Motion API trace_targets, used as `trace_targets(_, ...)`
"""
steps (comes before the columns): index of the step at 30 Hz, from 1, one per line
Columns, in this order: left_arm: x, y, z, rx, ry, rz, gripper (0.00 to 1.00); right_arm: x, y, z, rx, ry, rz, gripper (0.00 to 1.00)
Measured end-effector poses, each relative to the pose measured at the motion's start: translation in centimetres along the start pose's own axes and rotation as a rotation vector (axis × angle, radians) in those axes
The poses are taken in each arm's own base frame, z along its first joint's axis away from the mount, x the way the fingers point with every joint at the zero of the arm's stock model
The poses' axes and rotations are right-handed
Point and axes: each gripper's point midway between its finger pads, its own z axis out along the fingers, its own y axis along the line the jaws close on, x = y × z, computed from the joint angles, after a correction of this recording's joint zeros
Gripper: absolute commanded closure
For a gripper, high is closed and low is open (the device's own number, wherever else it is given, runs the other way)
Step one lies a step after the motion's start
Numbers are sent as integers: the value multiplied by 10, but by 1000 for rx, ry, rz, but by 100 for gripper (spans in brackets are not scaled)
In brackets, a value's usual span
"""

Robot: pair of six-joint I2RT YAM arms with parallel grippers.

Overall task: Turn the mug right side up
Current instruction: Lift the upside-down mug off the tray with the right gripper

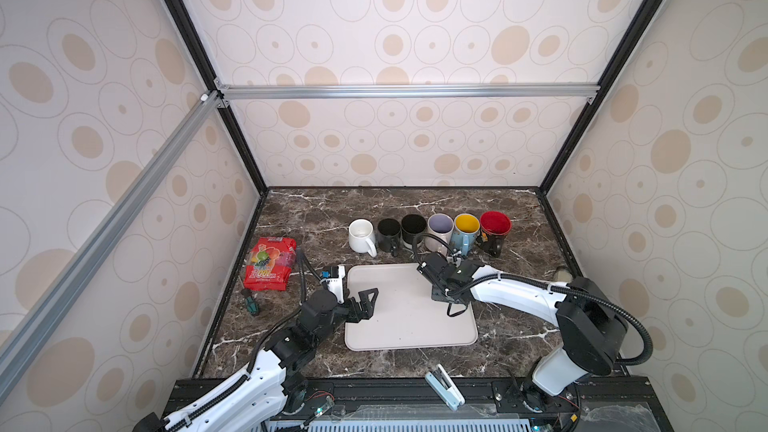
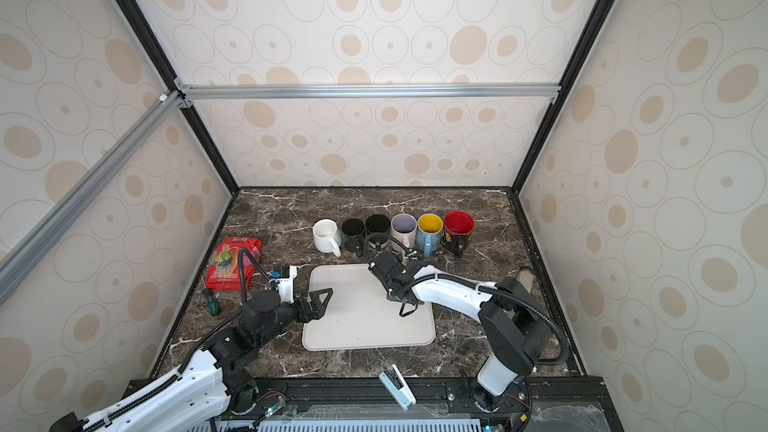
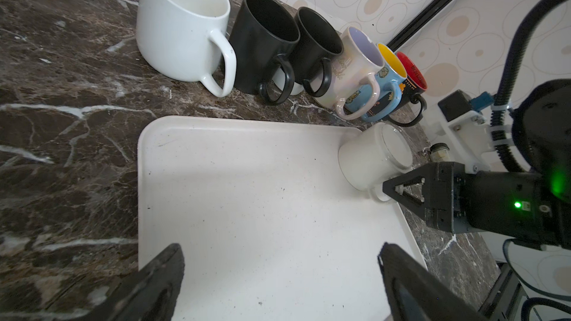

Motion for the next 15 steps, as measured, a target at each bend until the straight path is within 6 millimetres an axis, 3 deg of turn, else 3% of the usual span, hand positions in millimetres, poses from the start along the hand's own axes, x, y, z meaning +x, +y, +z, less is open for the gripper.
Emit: trace_targets(15,-9,-2,-12,14,-43,-25,2,7,0,-8,-32,-7,-103,100)
